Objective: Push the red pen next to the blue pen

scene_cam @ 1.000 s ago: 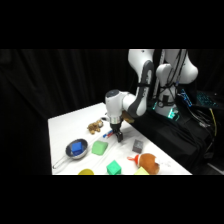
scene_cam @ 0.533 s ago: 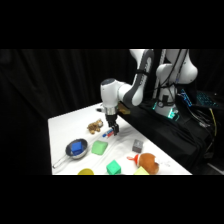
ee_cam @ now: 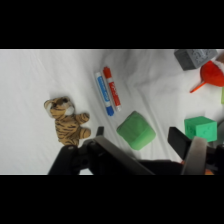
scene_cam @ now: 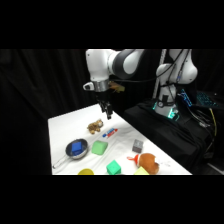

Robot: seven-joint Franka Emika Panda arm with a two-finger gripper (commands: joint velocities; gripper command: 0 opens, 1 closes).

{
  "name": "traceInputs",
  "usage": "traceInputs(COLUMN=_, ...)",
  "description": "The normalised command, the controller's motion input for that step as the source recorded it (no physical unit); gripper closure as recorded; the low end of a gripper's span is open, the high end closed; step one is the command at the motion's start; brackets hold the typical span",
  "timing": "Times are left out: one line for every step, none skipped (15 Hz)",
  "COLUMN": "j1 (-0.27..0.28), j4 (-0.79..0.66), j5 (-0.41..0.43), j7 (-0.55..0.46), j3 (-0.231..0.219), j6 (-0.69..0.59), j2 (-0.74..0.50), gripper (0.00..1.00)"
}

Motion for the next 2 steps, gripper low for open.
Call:
traceInputs(j1=-0.015, j4=0.37, j5=-0.014, j7=0.00, j3=0.006, j6=-0.41, j2=-0.03, gripper=0.00)
traceInputs(j1=-0.026, j4=0.32, j5=0.003, j7=-0.02, j3=-0.001, j6=-0.38, j2=-0.04, gripper=0.00)
